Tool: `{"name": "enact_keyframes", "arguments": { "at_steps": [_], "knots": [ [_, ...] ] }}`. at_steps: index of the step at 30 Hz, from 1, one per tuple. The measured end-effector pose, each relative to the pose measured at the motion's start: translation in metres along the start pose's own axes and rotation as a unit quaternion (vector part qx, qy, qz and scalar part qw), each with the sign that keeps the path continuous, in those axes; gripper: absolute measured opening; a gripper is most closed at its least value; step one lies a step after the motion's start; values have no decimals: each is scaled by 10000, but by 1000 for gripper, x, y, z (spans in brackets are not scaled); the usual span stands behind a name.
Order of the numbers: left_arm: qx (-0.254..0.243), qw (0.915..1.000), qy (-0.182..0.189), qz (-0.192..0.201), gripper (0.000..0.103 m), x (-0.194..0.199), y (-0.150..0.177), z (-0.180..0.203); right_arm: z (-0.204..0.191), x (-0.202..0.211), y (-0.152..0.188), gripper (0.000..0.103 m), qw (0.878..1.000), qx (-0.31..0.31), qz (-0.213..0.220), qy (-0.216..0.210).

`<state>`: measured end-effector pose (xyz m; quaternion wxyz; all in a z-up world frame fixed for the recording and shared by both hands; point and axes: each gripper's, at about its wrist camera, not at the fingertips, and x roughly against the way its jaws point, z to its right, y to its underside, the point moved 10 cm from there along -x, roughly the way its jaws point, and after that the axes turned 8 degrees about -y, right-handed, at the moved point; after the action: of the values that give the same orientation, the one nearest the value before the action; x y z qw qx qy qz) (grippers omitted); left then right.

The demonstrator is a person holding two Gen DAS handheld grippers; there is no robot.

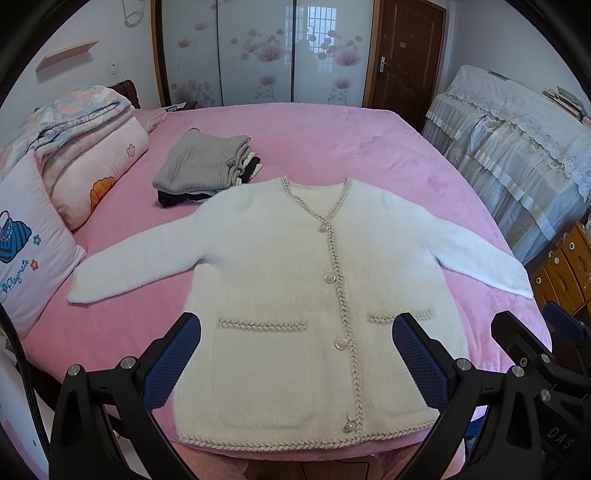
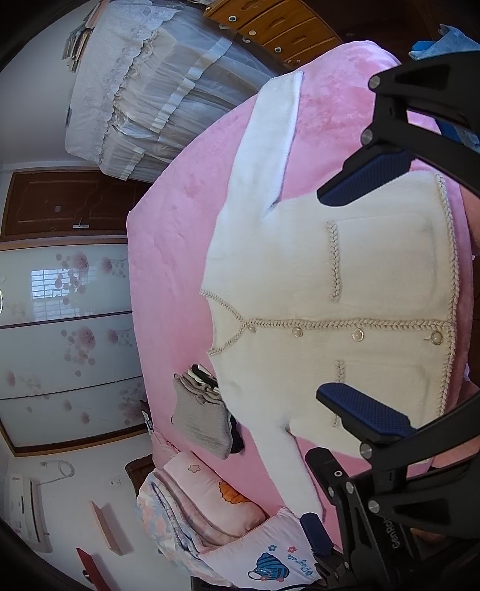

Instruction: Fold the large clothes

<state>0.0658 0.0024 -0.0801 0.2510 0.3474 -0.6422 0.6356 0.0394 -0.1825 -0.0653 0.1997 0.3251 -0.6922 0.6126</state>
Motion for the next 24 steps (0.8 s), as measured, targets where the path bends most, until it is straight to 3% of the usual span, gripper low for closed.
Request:
{"name": "enact_keyframes", "arguments": {
  "at_steps": [24],
  "knots": [
    [-77,9999,-12,111,103,1,-15,10,18,5,-17,97,9995,-44,245,-167]
  ]
}}
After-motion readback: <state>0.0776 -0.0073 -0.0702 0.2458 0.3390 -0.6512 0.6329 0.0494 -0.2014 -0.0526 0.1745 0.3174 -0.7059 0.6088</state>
